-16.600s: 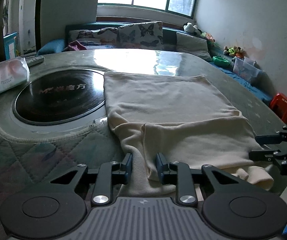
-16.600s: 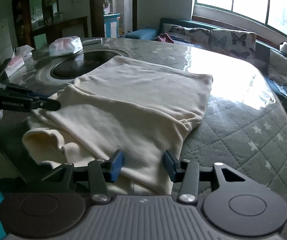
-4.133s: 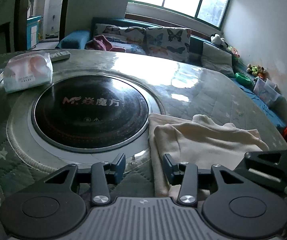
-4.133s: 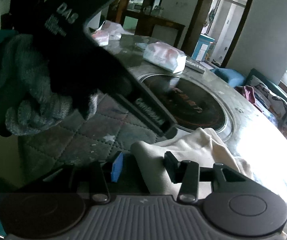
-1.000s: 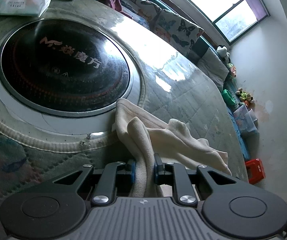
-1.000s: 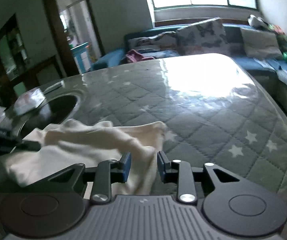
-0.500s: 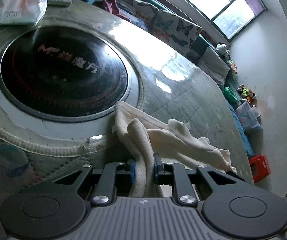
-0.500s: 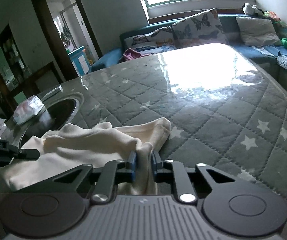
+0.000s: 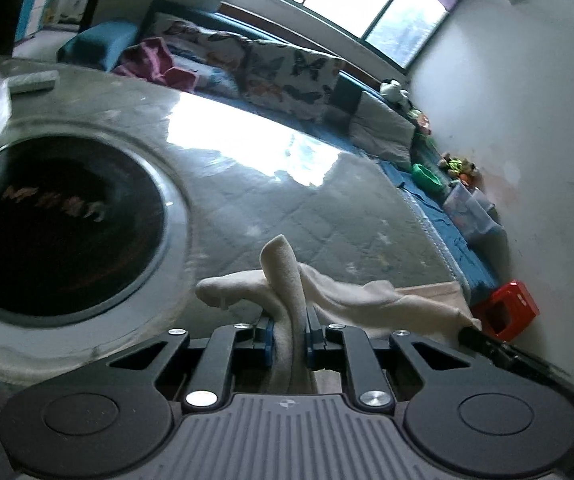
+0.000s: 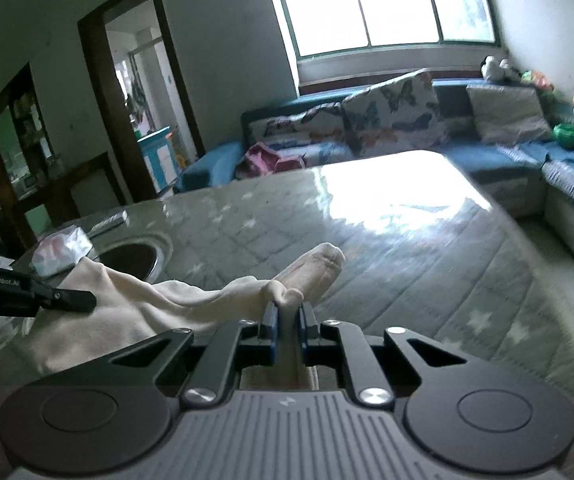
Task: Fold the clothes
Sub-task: 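Hold the lifted garment edge up with the left gripper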
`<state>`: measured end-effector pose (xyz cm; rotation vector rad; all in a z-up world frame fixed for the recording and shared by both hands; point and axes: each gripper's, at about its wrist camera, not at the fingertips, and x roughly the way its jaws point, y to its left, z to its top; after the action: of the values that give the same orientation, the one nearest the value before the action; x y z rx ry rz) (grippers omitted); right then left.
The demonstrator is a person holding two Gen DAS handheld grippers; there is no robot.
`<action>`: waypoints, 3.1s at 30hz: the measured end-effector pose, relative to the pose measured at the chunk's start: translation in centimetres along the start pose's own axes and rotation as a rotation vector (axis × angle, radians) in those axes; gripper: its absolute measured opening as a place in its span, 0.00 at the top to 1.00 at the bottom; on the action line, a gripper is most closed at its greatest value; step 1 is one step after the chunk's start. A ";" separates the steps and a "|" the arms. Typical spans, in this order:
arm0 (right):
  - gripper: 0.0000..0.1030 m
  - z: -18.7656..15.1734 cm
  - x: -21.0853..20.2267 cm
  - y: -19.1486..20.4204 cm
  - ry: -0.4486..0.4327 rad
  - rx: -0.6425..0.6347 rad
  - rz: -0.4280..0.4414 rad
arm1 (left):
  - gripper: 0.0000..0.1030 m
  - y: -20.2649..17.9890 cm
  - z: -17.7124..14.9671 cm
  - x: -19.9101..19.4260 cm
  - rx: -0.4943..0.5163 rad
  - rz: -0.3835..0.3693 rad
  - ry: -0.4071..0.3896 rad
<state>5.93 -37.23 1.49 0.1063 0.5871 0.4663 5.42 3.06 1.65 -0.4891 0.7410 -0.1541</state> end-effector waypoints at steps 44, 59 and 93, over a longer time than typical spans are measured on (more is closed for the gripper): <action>0.92 4.0 -5.5 -6.1 -0.148 -0.024 -0.251 | 0.86 -14.8 0.2 7.1 0.373 -0.039 -0.032; 0.92 3.9 -4.3 -7.5 -0.124 -0.008 -0.271 | 0.86 -16.0 -0.2 9.0 0.396 -0.014 -0.008; 0.92 3.3 -1.6 -9.7 -0.059 0.014 -0.295 | 0.85 -16.3 0.1 11.4 0.408 0.024 0.034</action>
<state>10.43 -46.48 2.80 0.0453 0.5372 0.1722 14.37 -14.64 2.55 -0.0893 0.7253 -0.2849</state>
